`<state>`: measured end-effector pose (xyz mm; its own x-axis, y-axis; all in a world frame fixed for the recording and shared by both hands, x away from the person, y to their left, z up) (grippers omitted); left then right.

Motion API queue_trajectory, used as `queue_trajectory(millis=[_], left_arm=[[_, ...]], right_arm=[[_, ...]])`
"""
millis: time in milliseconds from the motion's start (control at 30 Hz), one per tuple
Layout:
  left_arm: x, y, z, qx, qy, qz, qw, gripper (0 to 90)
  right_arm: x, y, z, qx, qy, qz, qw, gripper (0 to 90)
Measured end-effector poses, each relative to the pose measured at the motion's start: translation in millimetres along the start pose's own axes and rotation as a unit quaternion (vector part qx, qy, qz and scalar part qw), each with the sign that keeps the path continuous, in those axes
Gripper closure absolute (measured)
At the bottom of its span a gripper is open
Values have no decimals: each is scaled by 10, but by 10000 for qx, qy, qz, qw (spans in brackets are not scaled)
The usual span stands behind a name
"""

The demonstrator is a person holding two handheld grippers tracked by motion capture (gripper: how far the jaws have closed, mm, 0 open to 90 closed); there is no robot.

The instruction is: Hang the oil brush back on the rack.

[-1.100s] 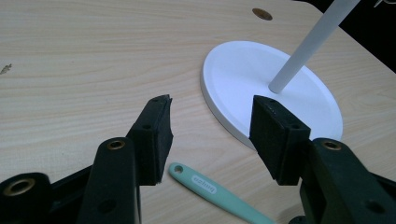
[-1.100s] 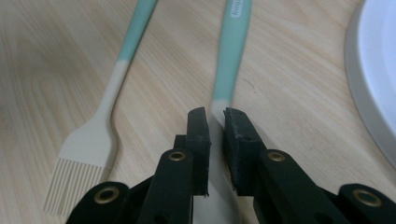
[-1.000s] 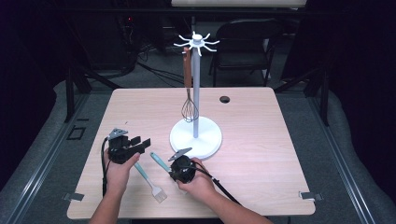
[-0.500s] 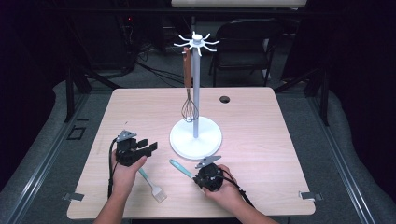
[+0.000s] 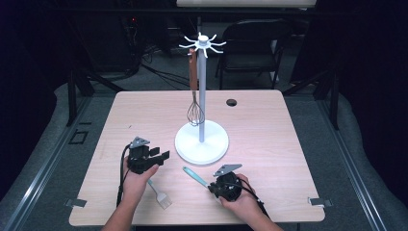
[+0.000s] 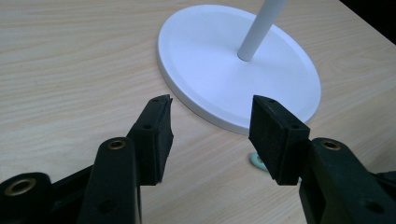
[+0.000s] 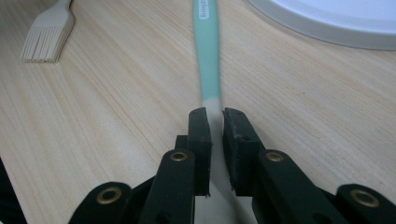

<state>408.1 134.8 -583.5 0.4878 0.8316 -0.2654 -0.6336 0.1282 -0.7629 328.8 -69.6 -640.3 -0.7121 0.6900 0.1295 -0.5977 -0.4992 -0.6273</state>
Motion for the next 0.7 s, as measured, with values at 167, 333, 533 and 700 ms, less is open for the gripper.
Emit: queue_trajectory(millis=[167,333,533,700], left_arm=[[-57,29,-35,81,176,62,9998,493],[-88,28,-38,105,299,119,9994,509],[-128,63,-28,102,307,107,9994,509],[-164,131,-27,195,324,72,9993,509]], right_arm=[[6,-5,-6,31,-36,-52,10000,810],[3,-39,-33,35,-37,-20,10000,798],[24,-105,-94,9,68,162,9998,795],[36,-155,-136,54,108,322,9994,794]])
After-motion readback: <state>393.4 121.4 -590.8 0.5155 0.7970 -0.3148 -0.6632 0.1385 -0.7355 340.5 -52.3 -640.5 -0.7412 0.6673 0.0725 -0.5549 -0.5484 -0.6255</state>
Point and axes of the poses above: each handheld gripper's, and its own axes: z roughly backward along the jaws, y roughly out of its underside, x roughly to its left, the point moved 9 cm from there along -z, roughly forward along the jaws, and after that the axes turned 1 degree about y, right-handed, at the moved point
